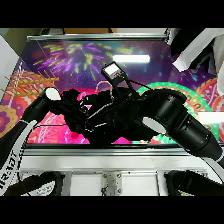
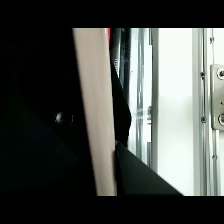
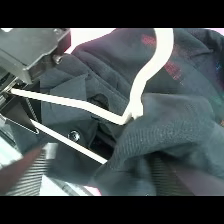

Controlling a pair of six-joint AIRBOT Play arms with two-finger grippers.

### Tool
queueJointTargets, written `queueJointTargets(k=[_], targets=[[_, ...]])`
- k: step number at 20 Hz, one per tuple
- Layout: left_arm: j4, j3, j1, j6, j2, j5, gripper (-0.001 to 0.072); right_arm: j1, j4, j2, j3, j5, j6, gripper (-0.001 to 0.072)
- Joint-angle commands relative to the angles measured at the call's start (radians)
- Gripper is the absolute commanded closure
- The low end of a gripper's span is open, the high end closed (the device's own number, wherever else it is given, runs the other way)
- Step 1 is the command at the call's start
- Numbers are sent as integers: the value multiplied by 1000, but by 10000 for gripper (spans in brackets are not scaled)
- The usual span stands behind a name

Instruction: Fold the clothes and pants, and hang the long-sleeved shirts on hangers.

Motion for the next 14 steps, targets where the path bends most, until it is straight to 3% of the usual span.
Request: queueJointTargets(k=[1, 5, 14], targets=[[2, 0, 0, 2, 0, -4, 688, -3, -6, 5, 17, 52, 3, 1], [2, 0, 0, 2, 0, -3, 688, -63, 26, 7, 121, 241, -55, 1], [2, 0, 0, 2, 0, -4, 688, -498, 667, 7, 175, 352, -521, 1]])
